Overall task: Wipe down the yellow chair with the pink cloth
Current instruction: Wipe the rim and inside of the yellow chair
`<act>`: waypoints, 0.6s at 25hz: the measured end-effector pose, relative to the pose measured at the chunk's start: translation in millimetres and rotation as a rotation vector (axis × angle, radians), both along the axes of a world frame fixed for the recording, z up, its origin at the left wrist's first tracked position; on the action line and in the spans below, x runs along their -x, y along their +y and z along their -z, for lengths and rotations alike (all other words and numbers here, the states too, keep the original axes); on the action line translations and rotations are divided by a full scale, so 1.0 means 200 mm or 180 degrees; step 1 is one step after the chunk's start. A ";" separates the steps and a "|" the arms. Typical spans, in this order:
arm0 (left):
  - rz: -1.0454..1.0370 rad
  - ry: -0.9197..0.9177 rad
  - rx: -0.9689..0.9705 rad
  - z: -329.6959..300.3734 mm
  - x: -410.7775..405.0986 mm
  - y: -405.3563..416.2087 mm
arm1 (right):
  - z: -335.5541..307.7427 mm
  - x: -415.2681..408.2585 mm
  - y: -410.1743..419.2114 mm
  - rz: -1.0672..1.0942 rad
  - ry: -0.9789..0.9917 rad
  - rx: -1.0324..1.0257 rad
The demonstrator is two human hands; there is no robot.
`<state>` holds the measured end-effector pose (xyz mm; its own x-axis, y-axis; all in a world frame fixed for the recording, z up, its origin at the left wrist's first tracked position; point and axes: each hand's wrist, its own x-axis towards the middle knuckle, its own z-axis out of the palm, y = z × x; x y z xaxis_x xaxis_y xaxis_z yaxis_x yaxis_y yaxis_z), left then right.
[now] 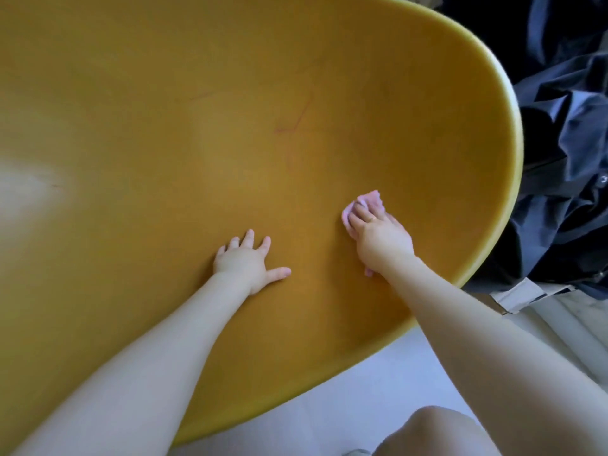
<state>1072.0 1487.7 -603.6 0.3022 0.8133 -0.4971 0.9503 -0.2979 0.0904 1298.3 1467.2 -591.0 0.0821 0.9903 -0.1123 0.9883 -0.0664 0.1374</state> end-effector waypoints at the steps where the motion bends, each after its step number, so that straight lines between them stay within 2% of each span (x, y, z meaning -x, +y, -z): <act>1: -0.0033 0.0016 -0.0039 -0.02 -0.01 0.01 | -0.07 -0.07 0.04 0.0180 -0.0147 -0.0038; 4: -0.0140 -0.0278 -0.0432 -0.03 -0.08 0.07 | -0.19 -0.14 0.12 0.0537 -0.0200 -0.0359; 7: -0.0447 -0.0839 -0.0755 0.02 -0.17 0.12 | -0.09 0.02 0.12 0.0239 0.0217 -0.0300; 10: -0.0570 -0.0740 -0.0661 0.05 -0.24 0.17 | 0.08 0.22 0.04 -0.0340 0.0375 0.0052; 12: -0.0390 -0.0582 -0.0816 0.03 -0.27 0.22 | 0.06 0.16 0.08 -0.0643 0.0148 0.0029; 15: -0.0024 -0.0306 -0.0865 0.00 -0.29 0.28 | -0.09 -0.08 0.23 -0.0410 -0.0386 -0.0317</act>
<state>1129.9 1543.3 -604.0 0.3309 0.9152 -0.2300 0.9435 -0.3165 0.0978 1315.1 1513.3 -572.3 -0.0388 0.9992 -0.0104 0.9661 0.0402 0.2550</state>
